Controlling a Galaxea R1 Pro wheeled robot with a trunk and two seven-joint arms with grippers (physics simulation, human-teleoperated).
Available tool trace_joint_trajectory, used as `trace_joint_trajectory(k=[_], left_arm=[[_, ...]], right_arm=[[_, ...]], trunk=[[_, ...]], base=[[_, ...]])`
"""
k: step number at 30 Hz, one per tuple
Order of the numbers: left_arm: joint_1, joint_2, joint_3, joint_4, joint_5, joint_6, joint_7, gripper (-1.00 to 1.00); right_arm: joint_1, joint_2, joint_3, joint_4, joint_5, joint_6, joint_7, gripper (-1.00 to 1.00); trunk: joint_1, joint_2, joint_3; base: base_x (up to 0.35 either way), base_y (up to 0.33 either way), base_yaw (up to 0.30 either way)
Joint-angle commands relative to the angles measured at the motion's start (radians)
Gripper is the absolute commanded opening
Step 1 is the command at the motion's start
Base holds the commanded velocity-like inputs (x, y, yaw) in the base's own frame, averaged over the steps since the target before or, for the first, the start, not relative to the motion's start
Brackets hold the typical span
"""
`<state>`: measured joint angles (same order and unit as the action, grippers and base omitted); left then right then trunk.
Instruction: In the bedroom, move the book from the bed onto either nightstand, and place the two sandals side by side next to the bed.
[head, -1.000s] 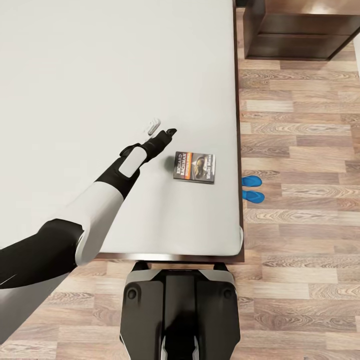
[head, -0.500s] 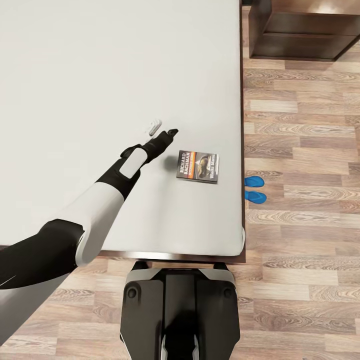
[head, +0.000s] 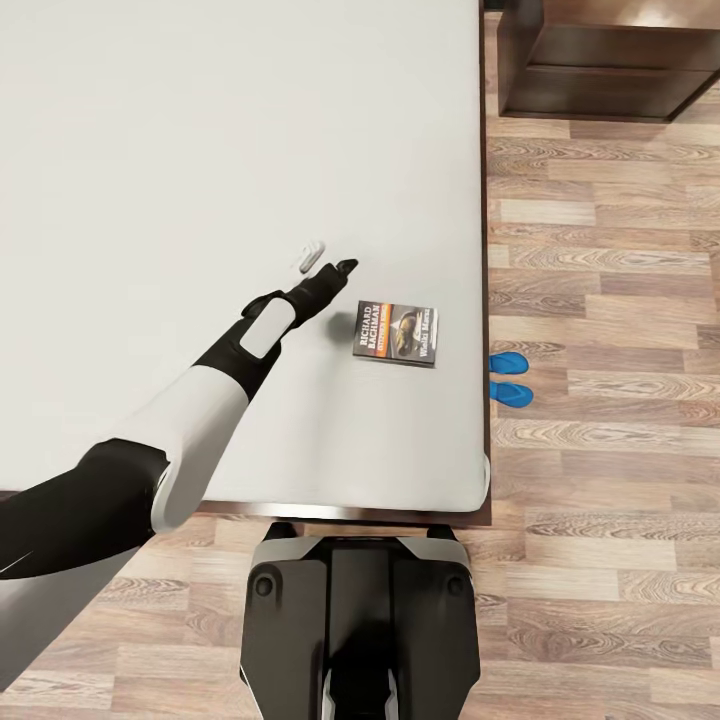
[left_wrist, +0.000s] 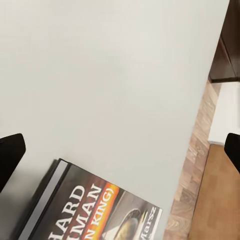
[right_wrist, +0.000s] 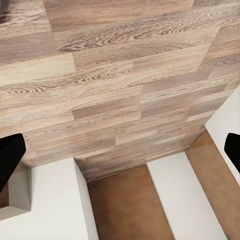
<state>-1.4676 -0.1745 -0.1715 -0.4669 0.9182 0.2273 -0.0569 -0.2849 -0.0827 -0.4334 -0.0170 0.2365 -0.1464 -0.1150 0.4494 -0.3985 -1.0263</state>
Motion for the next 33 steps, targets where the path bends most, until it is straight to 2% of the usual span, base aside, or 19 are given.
trace_joint_trajectory(k=[1, 16, 33], left_arm=[[0.000, 0.000, 0.000, 0.001, 0.004, 0.002, -0.005, 1.00], [0.014, 0.000, -0.006, 0.001, 0.004, 0.003, -0.028, 1.00], [0.038, 0.000, -0.007, 0.010, 0.002, 0.011, -0.022, 1.00]], right_arm=[[0.000, 0.000, -0.008, 0.002, 0.010, -0.004, -0.003, 1.00], [0.000, 0.000, -0.008, 0.002, 0.010, -0.004, -0.003, 1.00], [0.000, 0.000, -0.008, 0.002, 0.010, -0.004, -0.003, 1.00]], trunk=[[0.001, -0.001, -0.001], [0.001, -0.001, -0.001], [0.001, -0.001, -0.001]], base=[[0.000, 0.000, 0.000], [0.000, 0.000, 0.000], [0.000, 0.000, 0.000]])
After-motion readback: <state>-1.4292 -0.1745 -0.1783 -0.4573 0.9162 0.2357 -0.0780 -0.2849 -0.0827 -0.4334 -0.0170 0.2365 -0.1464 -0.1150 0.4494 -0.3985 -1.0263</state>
